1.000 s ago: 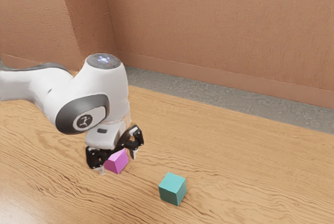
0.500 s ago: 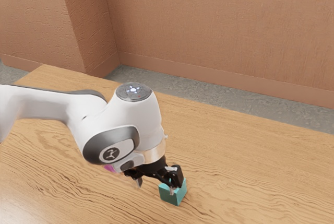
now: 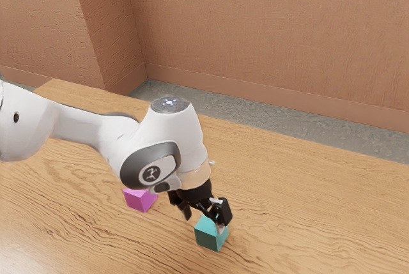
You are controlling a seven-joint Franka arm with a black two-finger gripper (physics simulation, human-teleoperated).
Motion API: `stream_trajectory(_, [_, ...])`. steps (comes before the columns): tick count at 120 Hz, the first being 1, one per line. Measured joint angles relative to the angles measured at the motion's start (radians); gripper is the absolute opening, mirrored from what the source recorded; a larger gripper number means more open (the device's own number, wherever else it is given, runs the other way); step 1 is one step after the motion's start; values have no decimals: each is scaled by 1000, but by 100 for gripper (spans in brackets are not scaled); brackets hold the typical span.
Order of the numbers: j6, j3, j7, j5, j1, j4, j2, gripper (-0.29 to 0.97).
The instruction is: Pick up the blue block with one arm, and put the blue block on the pink block with one arm
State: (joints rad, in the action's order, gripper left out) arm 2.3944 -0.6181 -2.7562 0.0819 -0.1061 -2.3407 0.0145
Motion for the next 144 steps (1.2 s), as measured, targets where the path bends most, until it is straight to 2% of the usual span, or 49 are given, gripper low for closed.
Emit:
stream_trajectory(24, [84,34,-22,-6,9,23,-96,68])
stream_trajectory(45, [113,56,-36,-50,8,42,-144,68])
stream_trajectory(68, [97,58,-31,-103,8,48,-150,68])
stream_trajectory(144, [105,63,-6,-157,9,91,-242,68])
